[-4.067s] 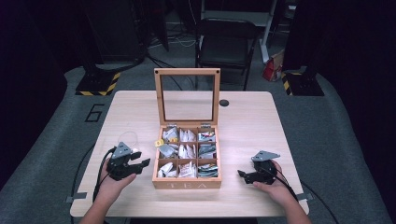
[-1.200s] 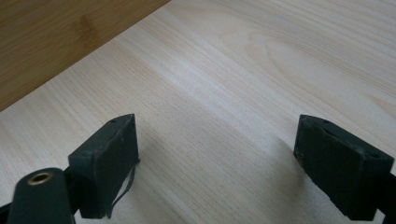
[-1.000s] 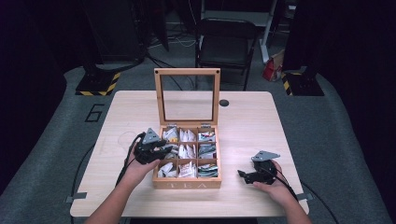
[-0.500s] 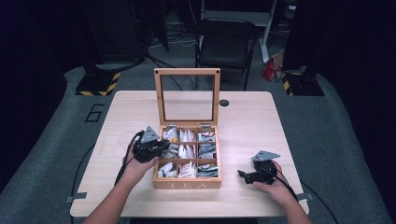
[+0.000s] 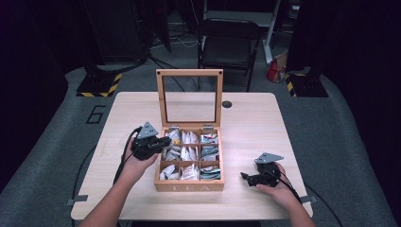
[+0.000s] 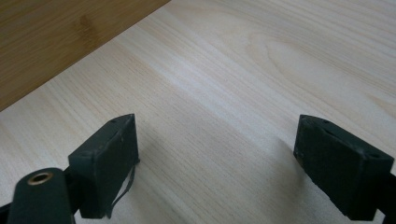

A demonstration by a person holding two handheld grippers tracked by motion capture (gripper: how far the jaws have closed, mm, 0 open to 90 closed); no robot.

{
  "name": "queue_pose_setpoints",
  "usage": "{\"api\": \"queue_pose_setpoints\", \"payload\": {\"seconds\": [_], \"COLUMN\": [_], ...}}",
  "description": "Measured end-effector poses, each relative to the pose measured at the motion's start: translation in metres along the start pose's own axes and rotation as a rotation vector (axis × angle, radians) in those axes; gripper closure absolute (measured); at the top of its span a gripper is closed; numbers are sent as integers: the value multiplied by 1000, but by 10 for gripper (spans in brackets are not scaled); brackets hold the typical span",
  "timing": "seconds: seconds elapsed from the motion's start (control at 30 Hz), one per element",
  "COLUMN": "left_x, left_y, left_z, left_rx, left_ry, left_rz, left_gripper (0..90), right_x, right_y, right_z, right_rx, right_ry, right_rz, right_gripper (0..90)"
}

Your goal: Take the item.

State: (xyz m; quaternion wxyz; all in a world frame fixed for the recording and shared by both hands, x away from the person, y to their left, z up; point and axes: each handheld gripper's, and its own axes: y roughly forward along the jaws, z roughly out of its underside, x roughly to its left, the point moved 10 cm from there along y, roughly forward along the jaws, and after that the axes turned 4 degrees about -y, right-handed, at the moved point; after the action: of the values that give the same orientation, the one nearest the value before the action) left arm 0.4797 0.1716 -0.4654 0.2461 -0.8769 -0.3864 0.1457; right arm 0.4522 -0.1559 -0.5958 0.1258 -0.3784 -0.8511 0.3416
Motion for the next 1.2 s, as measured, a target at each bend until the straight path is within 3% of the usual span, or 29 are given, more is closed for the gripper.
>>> {"api": "queue_pose_setpoints", "payload": {"seconds": [0.3,0.7,1.2], "left_x": [-2,-3,21], "left_y": [-12,-20,-46], "left_z": [-17,-25,-34], "left_rx": [-21,-37,-71], "left_ry": [10,21,18], "left_rz": [8,-5,-61], "left_gripper": [828,827,827], "right_x": [0,0,0], "right_y": [0,0,0], "right_z": [0,0,0], "right_rx": [-1,-1,-1], "right_ry": [2,2,2], "right_rz": [1,1,1], "right_gripper": [131,131,131]}}
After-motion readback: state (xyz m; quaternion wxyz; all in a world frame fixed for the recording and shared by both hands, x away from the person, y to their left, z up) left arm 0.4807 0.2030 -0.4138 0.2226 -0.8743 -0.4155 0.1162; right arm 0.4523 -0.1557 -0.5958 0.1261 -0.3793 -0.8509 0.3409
